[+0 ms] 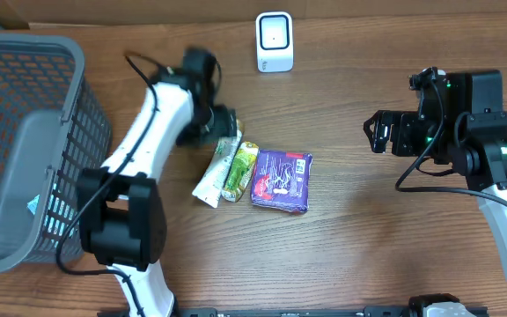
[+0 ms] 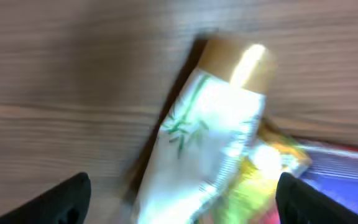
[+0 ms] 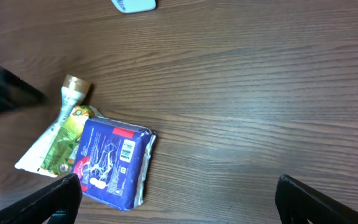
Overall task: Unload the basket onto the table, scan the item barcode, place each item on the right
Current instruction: 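Place the white tube with gold cap beside the yellow pouch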
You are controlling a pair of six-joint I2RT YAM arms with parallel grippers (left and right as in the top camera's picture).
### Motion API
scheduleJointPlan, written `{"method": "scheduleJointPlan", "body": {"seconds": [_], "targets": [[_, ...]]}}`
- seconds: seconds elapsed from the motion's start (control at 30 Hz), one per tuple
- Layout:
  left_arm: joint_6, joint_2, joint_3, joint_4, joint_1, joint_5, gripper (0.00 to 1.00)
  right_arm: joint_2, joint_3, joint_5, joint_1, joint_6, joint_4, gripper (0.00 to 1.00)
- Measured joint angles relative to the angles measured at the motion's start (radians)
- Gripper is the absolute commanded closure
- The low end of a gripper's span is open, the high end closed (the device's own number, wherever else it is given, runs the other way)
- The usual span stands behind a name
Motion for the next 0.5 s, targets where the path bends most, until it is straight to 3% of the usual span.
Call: {"method": "scheduleJointPlan", "body": {"seconds": [0.3, 0.5], "targets": [[0.023, -0.024, 0.713, -0.440, 0.155, -0.077, 0.00, 0.000, 0.000, 0.000, 0.000, -0.001, 0.000, 0.00], [0.026, -0.129, 0.916, -0.562, 0.389, -0.132, 0.00, 0.000, 0.000, 0.000, 0.000, 0.000, -0.001, 0.00]]}}
